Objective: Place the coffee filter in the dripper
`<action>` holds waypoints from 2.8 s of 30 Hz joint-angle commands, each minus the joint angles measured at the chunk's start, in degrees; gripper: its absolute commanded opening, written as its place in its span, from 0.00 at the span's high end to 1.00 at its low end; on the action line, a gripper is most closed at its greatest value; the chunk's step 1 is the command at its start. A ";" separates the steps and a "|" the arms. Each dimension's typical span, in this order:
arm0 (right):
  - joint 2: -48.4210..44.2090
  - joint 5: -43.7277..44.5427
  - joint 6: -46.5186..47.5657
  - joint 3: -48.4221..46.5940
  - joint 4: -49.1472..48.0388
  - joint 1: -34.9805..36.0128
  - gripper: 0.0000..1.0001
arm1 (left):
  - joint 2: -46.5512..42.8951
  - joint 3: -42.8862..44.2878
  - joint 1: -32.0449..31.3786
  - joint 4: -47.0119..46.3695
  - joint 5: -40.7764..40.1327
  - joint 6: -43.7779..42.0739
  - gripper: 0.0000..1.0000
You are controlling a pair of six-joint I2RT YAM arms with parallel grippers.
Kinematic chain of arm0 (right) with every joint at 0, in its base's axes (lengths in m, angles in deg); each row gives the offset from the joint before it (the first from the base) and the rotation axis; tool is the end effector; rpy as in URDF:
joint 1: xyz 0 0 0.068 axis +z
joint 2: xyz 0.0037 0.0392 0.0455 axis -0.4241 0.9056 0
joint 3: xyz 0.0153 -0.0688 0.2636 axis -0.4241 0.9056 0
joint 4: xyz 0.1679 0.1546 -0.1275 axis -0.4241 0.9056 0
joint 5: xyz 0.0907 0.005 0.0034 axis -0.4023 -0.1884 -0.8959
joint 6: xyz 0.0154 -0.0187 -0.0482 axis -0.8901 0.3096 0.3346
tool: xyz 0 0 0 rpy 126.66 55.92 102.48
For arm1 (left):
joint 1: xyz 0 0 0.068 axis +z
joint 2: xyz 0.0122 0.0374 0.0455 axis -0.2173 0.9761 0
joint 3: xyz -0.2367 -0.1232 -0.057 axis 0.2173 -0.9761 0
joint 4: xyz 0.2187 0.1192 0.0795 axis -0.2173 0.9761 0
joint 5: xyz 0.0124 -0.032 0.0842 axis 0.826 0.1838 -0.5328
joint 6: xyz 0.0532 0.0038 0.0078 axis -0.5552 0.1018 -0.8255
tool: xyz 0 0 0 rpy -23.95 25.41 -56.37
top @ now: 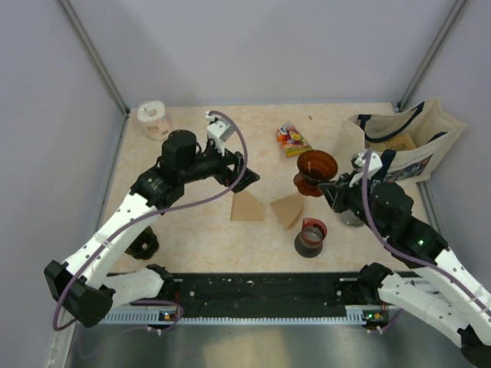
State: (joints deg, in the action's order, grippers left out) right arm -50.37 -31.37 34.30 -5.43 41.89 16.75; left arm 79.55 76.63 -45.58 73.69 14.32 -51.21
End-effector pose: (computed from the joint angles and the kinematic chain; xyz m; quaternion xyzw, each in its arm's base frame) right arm 0.1094 0.0898 0.3546 -0.1469 0.7647 0.2246 0.5858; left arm 0.2094 -0.1556 0.3899 0.3005 0.7438 -0.3785 0.4617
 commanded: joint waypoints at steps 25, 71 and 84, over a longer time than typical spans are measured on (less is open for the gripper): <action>-6.51 48.16 -28.45 8.78 17.98 0.25 1.00 | -5.48 -12.87 -0.01 -9.15 -9.36 8.32 0.01; -5.90 42.98 -28.18 16.61 10.75 0.25 0.55 | -6.71 -15.77 -0.10 -9.33 -12.79 9.02 0.01; -5.12 42.98 -27.83 12.48 14.96 0.25 0.75 | -5.39 -15.25 -0.01 -8.80 -12.44 9.81 0.01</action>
State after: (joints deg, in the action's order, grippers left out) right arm -56.09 11.01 7.00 11.11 55.03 16.75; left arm 74.24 60.87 -45.58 66.93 1.58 -41.83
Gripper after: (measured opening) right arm 0.261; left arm 0.990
